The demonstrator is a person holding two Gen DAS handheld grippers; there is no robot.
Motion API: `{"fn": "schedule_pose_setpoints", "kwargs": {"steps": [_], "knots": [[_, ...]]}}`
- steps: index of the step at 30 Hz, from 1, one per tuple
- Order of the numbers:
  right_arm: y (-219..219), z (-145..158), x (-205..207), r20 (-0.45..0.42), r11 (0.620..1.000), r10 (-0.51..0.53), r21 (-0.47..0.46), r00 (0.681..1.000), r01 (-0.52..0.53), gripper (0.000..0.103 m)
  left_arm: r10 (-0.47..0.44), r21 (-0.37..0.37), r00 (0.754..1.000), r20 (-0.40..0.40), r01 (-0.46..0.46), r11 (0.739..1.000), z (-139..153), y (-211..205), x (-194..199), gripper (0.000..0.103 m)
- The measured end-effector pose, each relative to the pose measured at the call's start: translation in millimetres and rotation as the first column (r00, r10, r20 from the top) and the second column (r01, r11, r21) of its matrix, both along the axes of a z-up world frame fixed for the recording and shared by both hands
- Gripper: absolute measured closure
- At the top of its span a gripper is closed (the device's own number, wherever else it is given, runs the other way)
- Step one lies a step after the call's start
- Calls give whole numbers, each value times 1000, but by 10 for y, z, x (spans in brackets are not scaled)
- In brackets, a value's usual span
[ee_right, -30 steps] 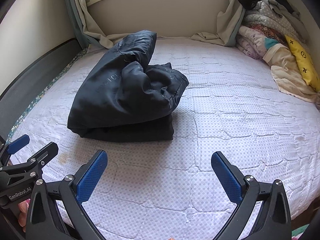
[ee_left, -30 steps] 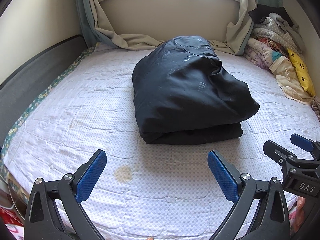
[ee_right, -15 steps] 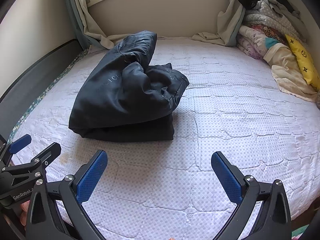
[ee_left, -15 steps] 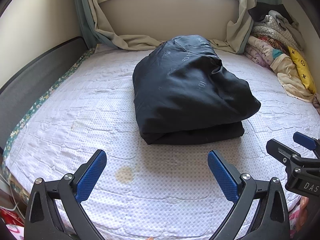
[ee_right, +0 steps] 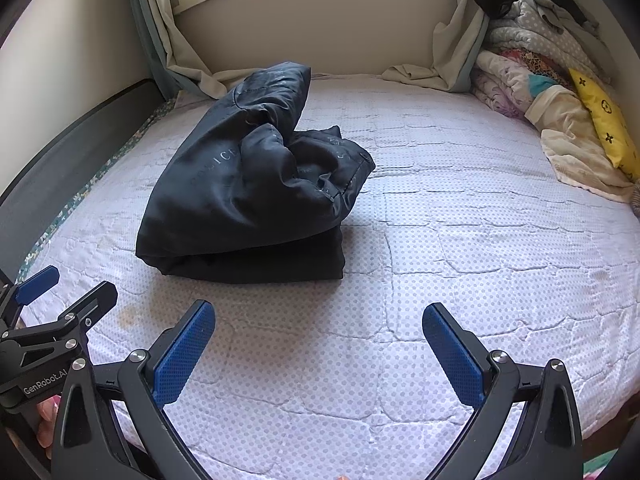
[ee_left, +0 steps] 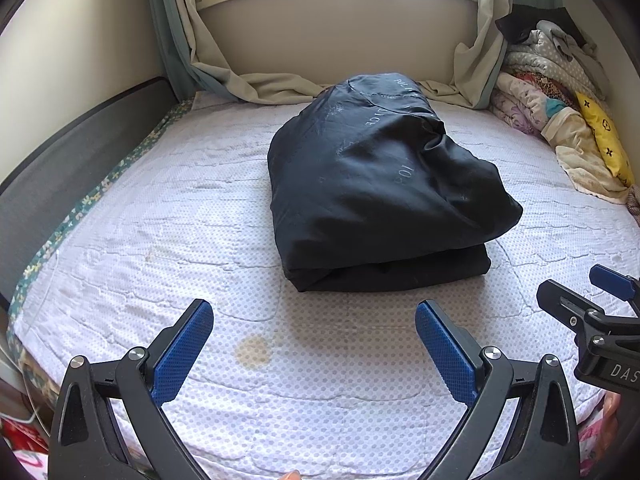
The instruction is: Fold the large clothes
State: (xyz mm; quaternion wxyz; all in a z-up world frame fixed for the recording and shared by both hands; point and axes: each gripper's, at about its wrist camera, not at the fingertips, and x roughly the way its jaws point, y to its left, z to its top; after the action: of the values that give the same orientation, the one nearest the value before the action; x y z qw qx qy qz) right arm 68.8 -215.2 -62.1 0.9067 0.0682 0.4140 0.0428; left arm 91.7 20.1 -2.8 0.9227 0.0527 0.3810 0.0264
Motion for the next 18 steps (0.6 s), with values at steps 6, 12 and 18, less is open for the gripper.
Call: {"fn": "schedule_pose_setpoints", "kwargs": {"steps": [6, 12, 18], "knots": [[-7, 3, -8, 1, 1000, 2, 3, 1000, -2, 0, -2, 4, 1000, -2, 2, 1000, -4, -3, 8, 1], [-7, 6, -12, 1, 1000, 2, 4, 1000, -2, 0, -7, 1, 1000, -4, 7, 1000, -15, -1, 12, 1], [-12, 6, -15, 0, 1000, 2, 6, 1000, -2, 0, -8, -13, 1000, -9, 8, 1000, -22, 15, 16, 1]]}}
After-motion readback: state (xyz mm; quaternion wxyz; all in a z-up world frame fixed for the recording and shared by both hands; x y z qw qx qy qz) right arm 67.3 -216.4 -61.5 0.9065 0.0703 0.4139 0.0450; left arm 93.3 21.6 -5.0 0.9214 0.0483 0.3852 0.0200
